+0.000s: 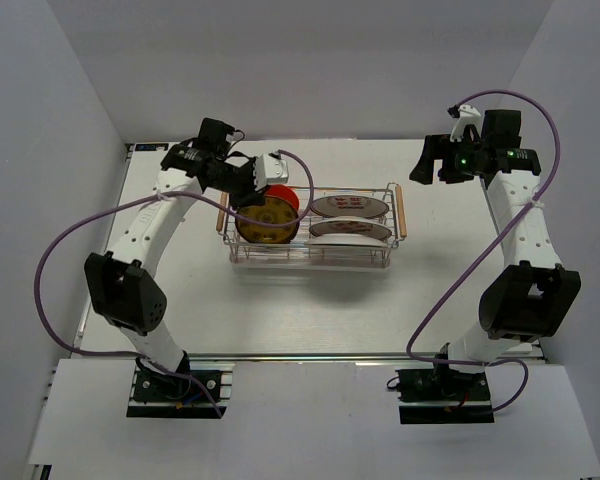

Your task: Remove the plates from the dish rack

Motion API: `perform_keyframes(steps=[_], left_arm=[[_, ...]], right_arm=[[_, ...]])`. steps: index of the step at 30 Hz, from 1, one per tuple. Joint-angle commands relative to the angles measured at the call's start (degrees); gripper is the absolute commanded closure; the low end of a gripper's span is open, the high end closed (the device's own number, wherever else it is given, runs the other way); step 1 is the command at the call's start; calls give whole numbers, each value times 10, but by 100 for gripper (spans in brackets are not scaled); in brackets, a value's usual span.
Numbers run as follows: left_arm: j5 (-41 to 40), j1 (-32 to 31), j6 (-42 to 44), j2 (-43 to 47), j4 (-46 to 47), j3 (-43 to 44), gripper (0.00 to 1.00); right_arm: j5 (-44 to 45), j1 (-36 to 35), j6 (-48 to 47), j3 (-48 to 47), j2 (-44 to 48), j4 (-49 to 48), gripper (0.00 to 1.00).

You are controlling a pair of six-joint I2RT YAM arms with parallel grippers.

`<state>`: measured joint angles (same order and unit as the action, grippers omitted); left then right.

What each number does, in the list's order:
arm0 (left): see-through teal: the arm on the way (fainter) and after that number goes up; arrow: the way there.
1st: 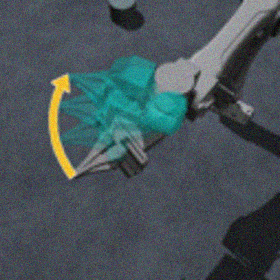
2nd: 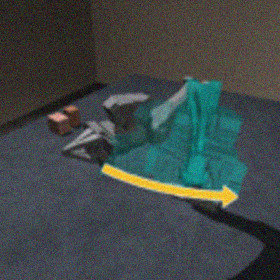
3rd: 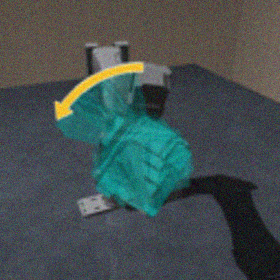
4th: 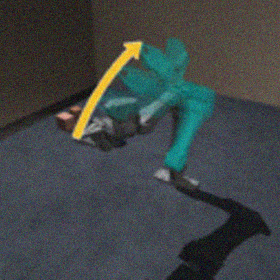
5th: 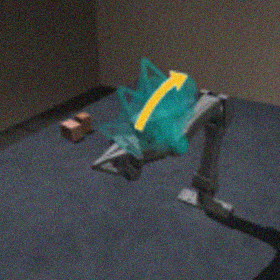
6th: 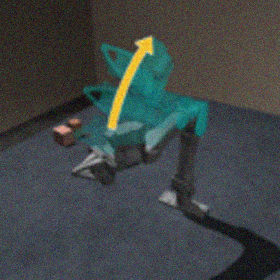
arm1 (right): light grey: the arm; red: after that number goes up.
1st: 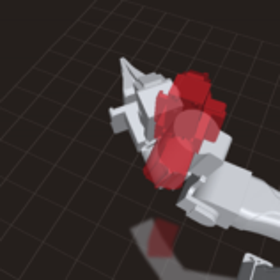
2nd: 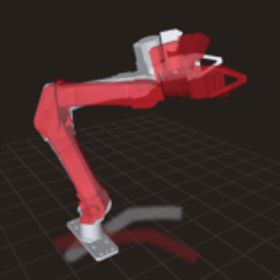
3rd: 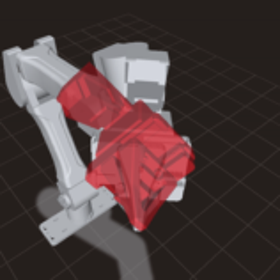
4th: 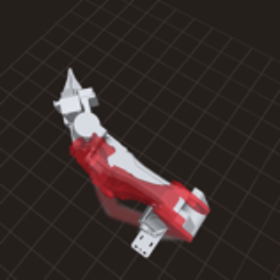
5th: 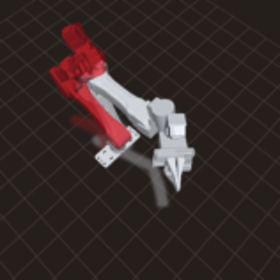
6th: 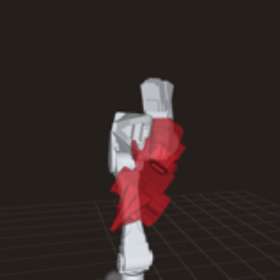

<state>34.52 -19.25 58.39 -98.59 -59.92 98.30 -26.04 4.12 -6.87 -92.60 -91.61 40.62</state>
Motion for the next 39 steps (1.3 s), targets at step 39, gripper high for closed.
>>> perform_keyframes(steps=[39], left_arm=[[-389,310,-1054,231,511,-430,100]], right_arm=[[114,3,94,15,68,-12,11]])
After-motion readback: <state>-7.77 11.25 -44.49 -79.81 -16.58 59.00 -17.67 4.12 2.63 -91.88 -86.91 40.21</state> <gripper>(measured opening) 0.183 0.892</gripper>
